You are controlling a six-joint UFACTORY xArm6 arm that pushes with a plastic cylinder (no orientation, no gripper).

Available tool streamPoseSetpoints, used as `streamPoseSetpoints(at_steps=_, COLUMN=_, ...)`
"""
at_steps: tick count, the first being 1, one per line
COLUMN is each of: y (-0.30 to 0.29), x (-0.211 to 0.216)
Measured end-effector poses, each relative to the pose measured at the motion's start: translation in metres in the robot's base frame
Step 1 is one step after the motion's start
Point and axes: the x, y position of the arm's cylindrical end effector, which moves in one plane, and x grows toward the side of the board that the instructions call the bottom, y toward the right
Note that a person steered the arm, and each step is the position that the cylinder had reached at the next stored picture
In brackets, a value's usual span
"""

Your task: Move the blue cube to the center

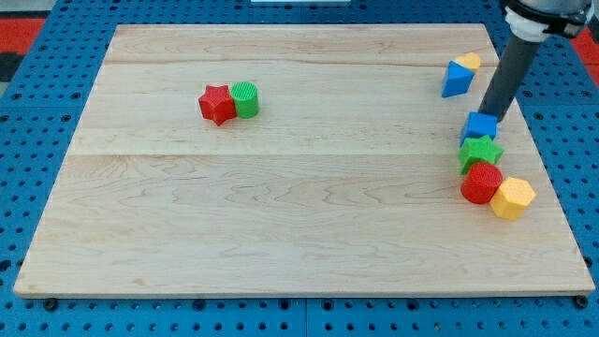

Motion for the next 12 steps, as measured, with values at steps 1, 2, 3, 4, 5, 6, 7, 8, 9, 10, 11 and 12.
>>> streamPoseSetpoints(at_steps=1, y=-0.035, x=0.001)
streamPoseSetpoints(at_steps=2, y=-0.018, x=0.001)
streamPoseSetpoints(at_steps=3, y=0.009, x=0.005)
streamPoseSetpoints(at_steps=4, y=0.007, x=0.024)
streamPoseSetpoints(at_steps=5, y=-0.044, x=0.031)
streamPoseSetpoints(at_steps=6, y=-0.127, x=0.013)
streamPoseSetpoints(at_steps=7, y=-0.177, x=-0.006)
streamPoseSetpoints(at_steps=8, y=-0.149, x=-0.006)
streamPoseSetpoints(at_steps=9, y=-0.116, x=-0.002)
streamPoseSetpoints(at_steps=10, y=-0.110, x=0.013)
streamPoseSetpoints(at_steps=11, y=-0.110, x=0.037)
streamPoseSetpoints(at_steps=12, y=-0.110, x=0.063)
